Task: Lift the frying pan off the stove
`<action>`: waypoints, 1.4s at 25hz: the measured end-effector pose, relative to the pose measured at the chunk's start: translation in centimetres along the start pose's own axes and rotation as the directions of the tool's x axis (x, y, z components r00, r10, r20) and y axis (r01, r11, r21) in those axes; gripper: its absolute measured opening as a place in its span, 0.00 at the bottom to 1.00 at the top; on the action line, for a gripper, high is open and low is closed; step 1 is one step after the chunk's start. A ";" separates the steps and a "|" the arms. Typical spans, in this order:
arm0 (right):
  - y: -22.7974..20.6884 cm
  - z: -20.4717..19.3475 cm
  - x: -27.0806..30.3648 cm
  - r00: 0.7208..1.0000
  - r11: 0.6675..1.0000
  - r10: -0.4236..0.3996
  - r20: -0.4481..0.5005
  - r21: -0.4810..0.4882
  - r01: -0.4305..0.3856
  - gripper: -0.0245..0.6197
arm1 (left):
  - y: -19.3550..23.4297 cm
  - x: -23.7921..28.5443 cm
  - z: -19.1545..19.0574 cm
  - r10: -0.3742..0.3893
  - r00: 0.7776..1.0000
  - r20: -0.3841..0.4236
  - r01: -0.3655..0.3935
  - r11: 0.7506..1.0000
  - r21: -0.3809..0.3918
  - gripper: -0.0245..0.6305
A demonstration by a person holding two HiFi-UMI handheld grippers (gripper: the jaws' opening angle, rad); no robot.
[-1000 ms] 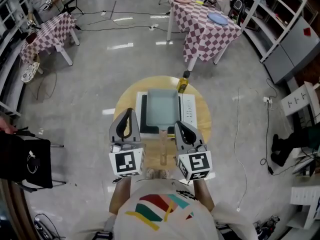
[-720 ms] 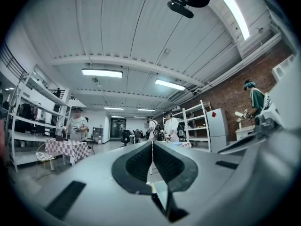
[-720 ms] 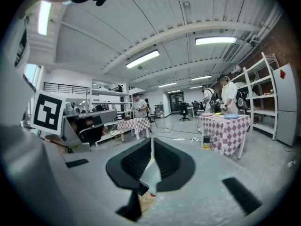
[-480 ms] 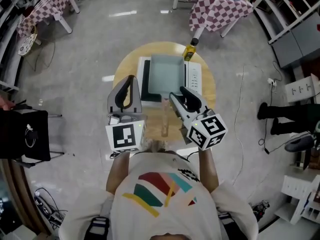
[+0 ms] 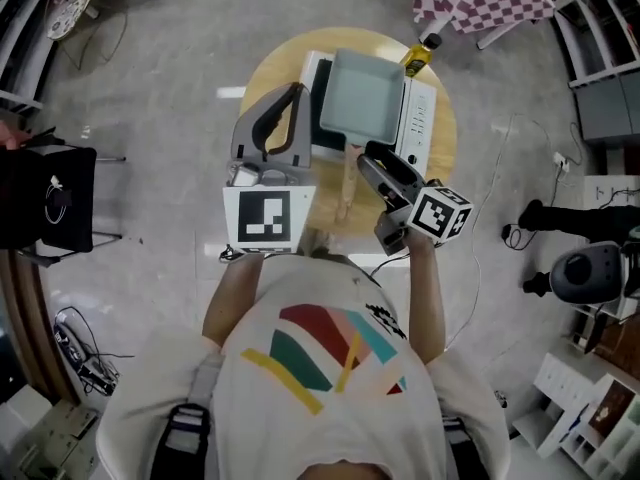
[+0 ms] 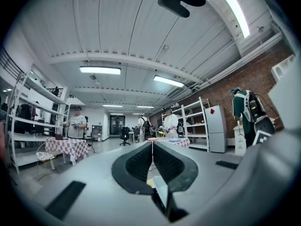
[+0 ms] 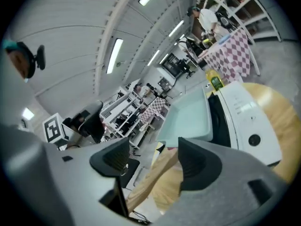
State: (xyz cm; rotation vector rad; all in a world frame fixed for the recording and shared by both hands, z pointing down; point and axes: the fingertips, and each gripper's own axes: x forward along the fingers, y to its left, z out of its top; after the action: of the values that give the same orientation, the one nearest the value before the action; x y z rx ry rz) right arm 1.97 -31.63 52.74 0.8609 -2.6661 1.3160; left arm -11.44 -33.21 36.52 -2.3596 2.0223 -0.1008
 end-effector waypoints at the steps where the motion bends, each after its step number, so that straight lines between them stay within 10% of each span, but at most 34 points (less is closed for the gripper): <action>1: -0.9 -0.4 0.3 1.000 0.999 0.000 -0.001 0.034 0.000 0.48 | 0.1 0.2 0.0 -0.002 1.000 0.011 0.002 1.000 0.001 0.05; 6: -2.3 -4.1 1.6 0.981 0.953 0.180 -0.067 0.260 -0.157 0.48 | 0.3 0.2 -0.8 0.001 1.000 -0.003 -0.001 1.000 -0.003 0.05; 11: -0.8 -6.8 3.1 0.894 0.752 0.445 -0.059 0.567 -0.337 0.48 | 0.1 0.2 -0.7 0.005 1.000 0.004 -0.005 1.000 0.003 0.05; 16: 1.5 -9.5 4.2 0.797 0.660 0.582 -0.157 0.665 -0.350 0.48 | 0.2 -0.1 -1.2 0.015 1.000 -0.007 -0.015 1.000 0.008 0.05; 21: 1.9 -9.3 5.1 0.786 0.600 0.604 -0.135 0.725 -0.337 0.48 | 0.7 -0.7 -1.6 0.033 0.999 -0.016 -0.033 0.999 0.002 0.05; 35: 2.0 -9.7 5.5 0.788 0.657 0.569 -0.235 0.706 -0.264 0.15 | 0.8 -1.5 -2.0 0.045 0.999 -0.028 -0.044 0.999 0.021 0.05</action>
State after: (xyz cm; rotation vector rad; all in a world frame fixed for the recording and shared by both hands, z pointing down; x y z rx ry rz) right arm -5.58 -25.96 58.96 -0.1407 -2.0976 2.2848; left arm -12.60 -31.87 38.40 -2.3125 2.0746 -0.1540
